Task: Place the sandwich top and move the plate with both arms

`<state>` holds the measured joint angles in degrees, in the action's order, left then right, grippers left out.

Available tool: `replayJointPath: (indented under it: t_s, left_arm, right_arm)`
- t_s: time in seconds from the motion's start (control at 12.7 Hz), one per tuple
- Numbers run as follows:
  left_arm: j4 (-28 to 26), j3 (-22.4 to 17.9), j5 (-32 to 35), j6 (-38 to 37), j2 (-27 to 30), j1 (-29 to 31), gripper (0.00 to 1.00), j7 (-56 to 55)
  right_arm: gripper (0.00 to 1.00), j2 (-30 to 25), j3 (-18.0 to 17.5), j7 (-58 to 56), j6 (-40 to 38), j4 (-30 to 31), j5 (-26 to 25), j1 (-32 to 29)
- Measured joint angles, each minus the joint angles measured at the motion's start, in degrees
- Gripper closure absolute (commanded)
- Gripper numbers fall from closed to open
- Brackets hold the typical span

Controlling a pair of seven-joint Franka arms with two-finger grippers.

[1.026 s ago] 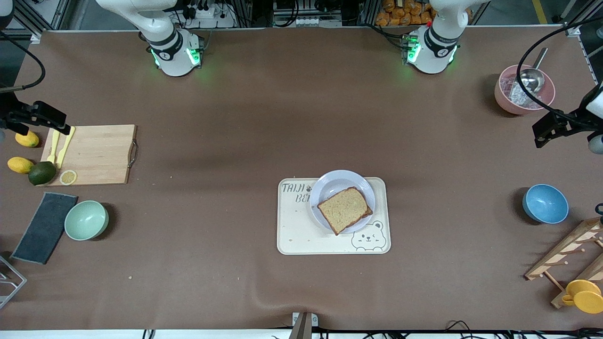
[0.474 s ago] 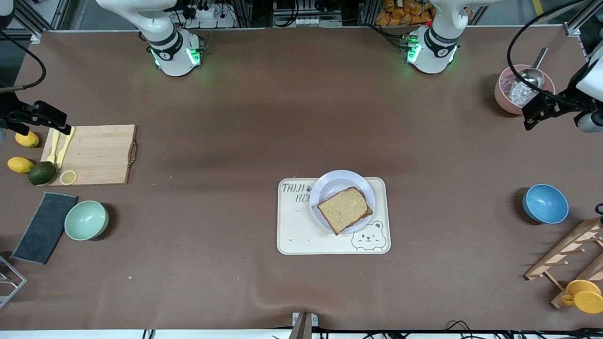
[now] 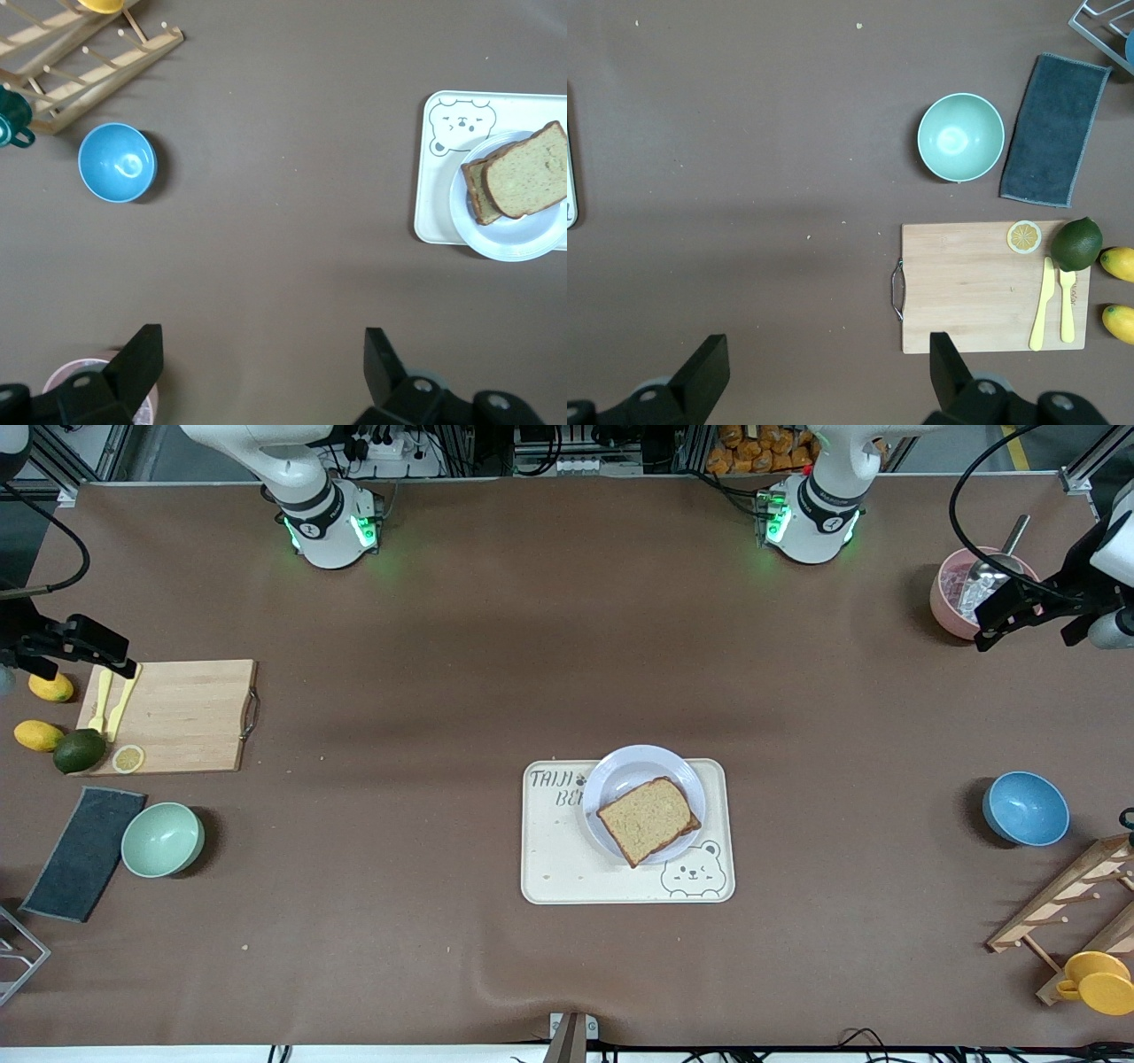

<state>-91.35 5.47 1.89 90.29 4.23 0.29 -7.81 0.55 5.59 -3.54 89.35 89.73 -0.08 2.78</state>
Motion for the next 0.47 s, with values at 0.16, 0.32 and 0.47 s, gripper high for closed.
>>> replayJointPath:
  t_s: [0.16,0.32,0.47]
  left_arm:
    - [-1.14,-0.14,-0.14,0.19,0.44,-0.68,0.00,-1.09]
    - [-1.68,-0.35,-0.14,0.23,0.67,-1.07,0.00,-1.21]
    - [-1.97,-0.50,-0.14,0.23,0.92,-1.20,0.00,-1.21]
  right_arm:
    - [0.00,0.00,0.00,0.00,0.01,0.00,0.00,0.00]
    - [0.00,0.00,0.00,0.00,0.00,0.00,0.00,0.00]
    - [0.00,0.00,0.00,0.00,0.00,0.00,0.00,0.00]
